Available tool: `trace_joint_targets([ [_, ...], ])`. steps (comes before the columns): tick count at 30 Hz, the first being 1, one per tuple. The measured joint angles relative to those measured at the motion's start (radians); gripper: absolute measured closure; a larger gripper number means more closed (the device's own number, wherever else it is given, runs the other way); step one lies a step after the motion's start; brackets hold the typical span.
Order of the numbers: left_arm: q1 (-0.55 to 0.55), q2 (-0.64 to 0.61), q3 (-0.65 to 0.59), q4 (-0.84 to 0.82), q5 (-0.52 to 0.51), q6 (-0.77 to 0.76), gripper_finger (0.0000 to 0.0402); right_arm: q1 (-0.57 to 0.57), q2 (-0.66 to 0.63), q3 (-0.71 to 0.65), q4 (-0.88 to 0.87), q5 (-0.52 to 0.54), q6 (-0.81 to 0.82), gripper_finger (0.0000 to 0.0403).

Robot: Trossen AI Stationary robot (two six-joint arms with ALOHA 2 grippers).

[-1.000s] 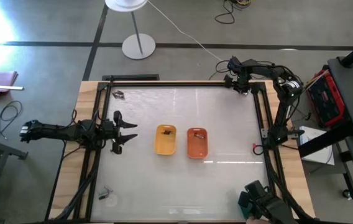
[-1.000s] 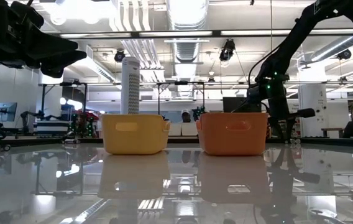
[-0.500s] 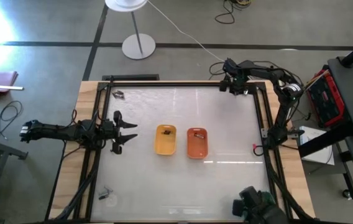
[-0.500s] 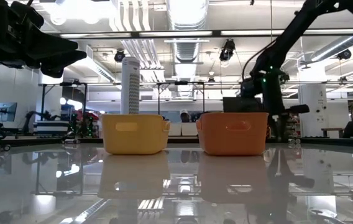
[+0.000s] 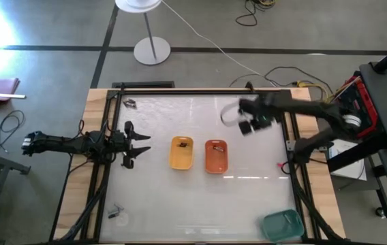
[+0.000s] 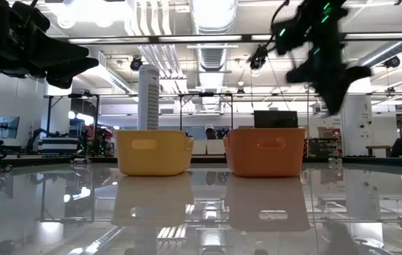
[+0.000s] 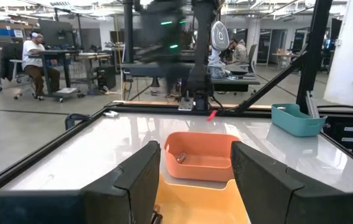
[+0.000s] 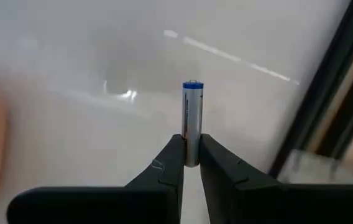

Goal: Sort batteries
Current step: Put the gray battery into the green bin

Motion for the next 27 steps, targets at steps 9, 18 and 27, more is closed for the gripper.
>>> trace_joint_targets([
  [9, 0.0, 0.0, 0.0, 0.0, 0.0, 0.0, 0.0221, 0.746, -0.201, -0.112, 0.019, -0.127, 0.733, 0.037],
  [18, 0.0, 0.0, 0.0, 0.0, 0.0, 0.0, 0.0221, 1.217, -0.055, -0.024, 0.157, -0.127, 1.344, 0.0369],
  [27, 0.0, 0.0, 0.0, 0.0, 0.0, 0.0, 0.0221, 1.331, 0.175, 0.137, 0.33, -0.16, 1.429, 0.0369],
])
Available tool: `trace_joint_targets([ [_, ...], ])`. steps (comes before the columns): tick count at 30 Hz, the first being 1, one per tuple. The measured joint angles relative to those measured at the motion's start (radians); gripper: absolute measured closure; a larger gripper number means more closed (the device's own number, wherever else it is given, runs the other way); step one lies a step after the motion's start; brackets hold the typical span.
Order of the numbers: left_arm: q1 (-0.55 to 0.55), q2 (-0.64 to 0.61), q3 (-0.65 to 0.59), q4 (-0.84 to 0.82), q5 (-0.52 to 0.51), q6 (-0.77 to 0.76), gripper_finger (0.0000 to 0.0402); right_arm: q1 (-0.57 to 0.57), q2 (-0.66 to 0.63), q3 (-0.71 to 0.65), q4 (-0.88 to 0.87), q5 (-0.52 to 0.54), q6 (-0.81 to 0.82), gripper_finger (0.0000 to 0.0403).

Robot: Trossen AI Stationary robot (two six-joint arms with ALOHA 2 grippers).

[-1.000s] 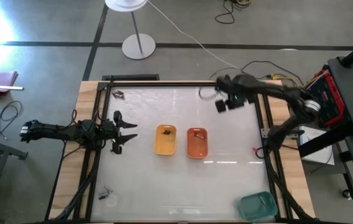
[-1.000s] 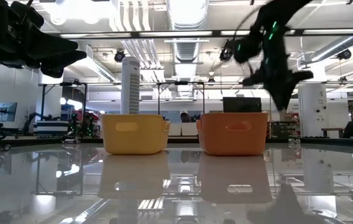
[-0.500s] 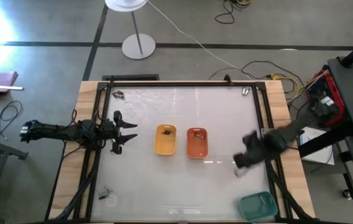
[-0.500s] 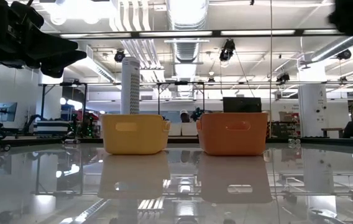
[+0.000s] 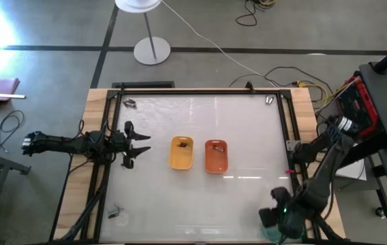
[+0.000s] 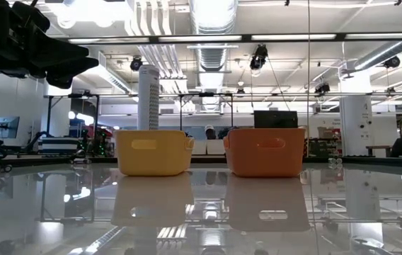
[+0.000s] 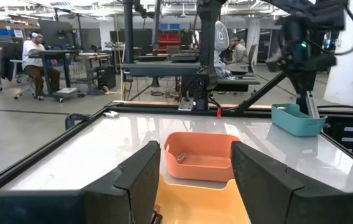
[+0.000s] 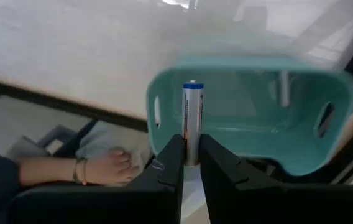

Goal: Sort batteries
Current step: Put the gray battery into the green bin

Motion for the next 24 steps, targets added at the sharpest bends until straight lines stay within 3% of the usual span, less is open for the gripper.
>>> trace_joint_targets([
  [7, 0.0, 0.0, 0.0, 0.0, 0.0, 0.0, 0.0221, 0.02, 0.155, 0.041, 0.056, -0.152, -0.051, 0.0369],
  [24, 0.0, 0.0, 0.0, 0.0, 0.0, 0.0, 0.0221, 0.017, 0.257, -0.022, 0.046, -0.122, -0.131, 0.0369],
])
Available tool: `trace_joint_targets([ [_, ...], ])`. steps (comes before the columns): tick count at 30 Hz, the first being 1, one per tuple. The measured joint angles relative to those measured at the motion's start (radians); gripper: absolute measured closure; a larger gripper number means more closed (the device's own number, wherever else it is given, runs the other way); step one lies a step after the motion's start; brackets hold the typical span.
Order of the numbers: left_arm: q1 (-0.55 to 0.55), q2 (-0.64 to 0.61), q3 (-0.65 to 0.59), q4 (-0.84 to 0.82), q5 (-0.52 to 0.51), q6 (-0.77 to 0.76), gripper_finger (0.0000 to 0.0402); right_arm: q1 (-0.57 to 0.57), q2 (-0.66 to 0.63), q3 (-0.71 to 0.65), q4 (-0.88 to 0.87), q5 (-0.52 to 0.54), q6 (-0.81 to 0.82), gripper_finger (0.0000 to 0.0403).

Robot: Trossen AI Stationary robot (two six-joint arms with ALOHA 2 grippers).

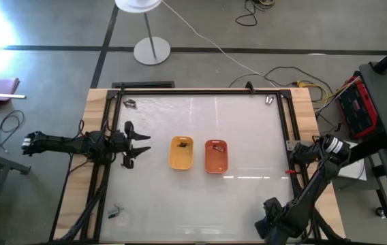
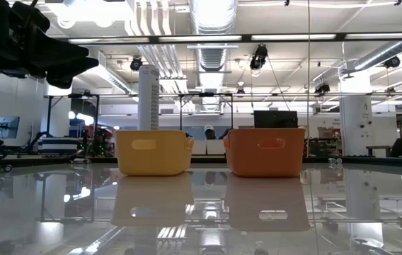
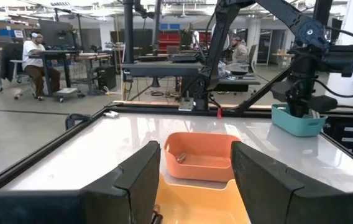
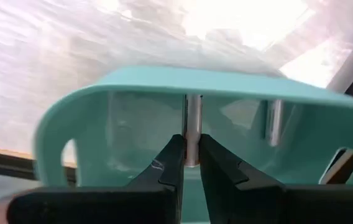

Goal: Sort batteries
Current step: Put the gray battery into the green bin

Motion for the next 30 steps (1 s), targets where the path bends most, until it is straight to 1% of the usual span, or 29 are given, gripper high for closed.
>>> trace_joint_targets([
  [6, 0.0, 0.0, 0.0, 0.0, 0.0, 0.0, 0.0221, 0.006, -0.009, -0.023, 0.009, -0.001, -0.037, 0.0369],
  [14, 0.0, 0.0, 0.0, 0.0, 0.0, 0.0, 0.0221, 0.038, -0.04, -0.04, 0.07, -0.01, 0.002, 0.0369],
  [19, 0.0, 0.0, 0.0, 0.0, 0.0, 0.0, 0.0221, 0.058, -0.04, -0.098, 0.151, -0.013, 0.052, 0.0369],
  [22, 0.0, 0.001, 0.0, 0.0, 0.0, 0.0, 0.0221, 0.057, -0.039, -0.149, 0.215, -0.013, 0.059, 0.0369],
  [24, 0.0, 0.001, 0.0, 0.0, 0.0, 0.0, 0.0221, 0.056, -0.039, -0.166, 0.222, -0.014, 0.059, 0.0369],
  [27, 0.0, 0.001, 0.0, 0.0, 0.0, 0.0, 0.0221, 0.054, -0.04, -0.179, 0.22, -0.051, 0.062, 0.0368],
  [30, 0.0, 0.001, 0.0, 0.0, 0.0, 0.0, 0.0221, 0.054, -0.04, -0.182, 0.21, -0.088, 0.07, 0.0356],
])
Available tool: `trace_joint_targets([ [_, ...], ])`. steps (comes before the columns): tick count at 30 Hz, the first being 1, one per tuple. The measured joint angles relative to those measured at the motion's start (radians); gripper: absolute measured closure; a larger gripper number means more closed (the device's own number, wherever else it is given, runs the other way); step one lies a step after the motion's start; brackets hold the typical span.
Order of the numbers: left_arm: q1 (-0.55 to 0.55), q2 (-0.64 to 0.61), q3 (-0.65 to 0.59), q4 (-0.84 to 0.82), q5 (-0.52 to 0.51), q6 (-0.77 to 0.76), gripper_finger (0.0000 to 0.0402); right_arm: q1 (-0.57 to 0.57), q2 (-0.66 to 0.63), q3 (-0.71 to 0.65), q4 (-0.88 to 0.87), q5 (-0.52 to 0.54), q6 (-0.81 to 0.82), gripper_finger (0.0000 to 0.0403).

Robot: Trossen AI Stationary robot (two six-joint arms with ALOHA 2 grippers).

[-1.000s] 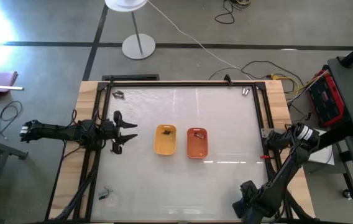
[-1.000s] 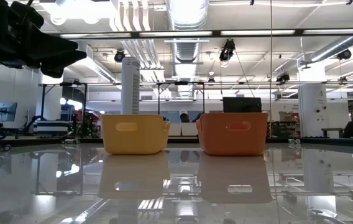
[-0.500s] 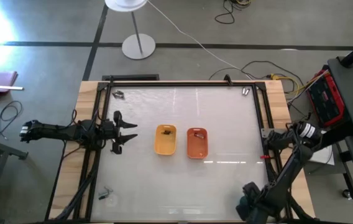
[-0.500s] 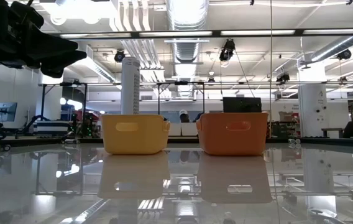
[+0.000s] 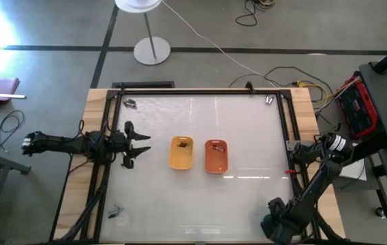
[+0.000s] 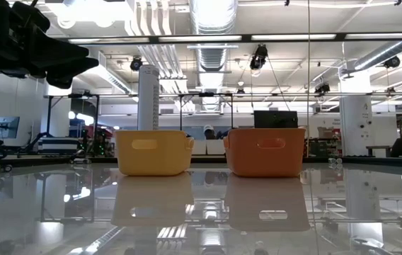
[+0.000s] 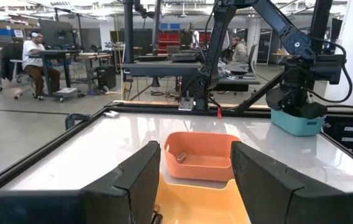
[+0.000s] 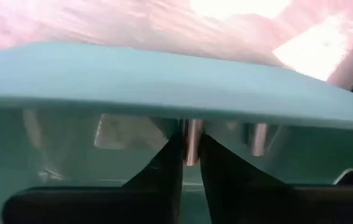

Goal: Sort batteries
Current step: Put the gray battery into the green bin, then put the silver battery into the orange bin

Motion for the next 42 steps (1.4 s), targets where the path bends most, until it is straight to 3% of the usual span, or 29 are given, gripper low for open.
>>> trace_joint_targets([
  [11, 0.0, 0.001, 0.0, 0.001, 0.0, 0.0, 0.0221, -0.026, -0.136, 0.061, -0.111, -0.008, -0.035, 0.0213],
  [14, 0.0, 0.001, 0.0, 0.0, 0.0, 0.0, 0.0221, -0.058, -0.221, 0.084, -0.162, 0.058, -0.054, 0.0187],
  [17, 0.0, 0.001, 0.0, 0.0, 0.0, 0.0, 0.0221, -0.097, -0.304, 0.095, -0.23, 0.212, -0.061, 0.0174],
  [24, 0.0, 0.001, 0.0, 0.0, 0.0, 0.0, 0.0221, -0.262, -0.469, 0.051, -0.488, 0.754, -0.304, 0.0173],
  [28, 0.0, 0.001, 0.0, 0.0, 0.0, 0.0, 0.0221, -0.457, -0.509, 0.026, -0.72, 0.991, -0.331, 0.0192],
  [33, 0.0, 0.001, 0.0, 0.0, 0.0, 0.0, 0.0221, -0.818, -0.521, -0.008, -0.755, 1.107, -0.499, 0.0217],
  [36, 0.0, 0.001, 0.0, 0.0, 0.0, 0.0, 0.0221, -1.052, -0.521, -0.013, -0.703, 1.086, -0.642, 0.0231],
  [38, 0.0, 0.001, 0.0, 0.0, 0.0, 0.0, 0.0221, -1.215, -0.521, -0.013, -0.641, 1.029, -0.84, 0.0242],
  [42, 0.0, 0.001, 0.0, 0.0, 0.0, 0.0, 0.0221, -1.534, -0.508, -0.014, -0.453, 0.797, -1.201, 0.0264],
])
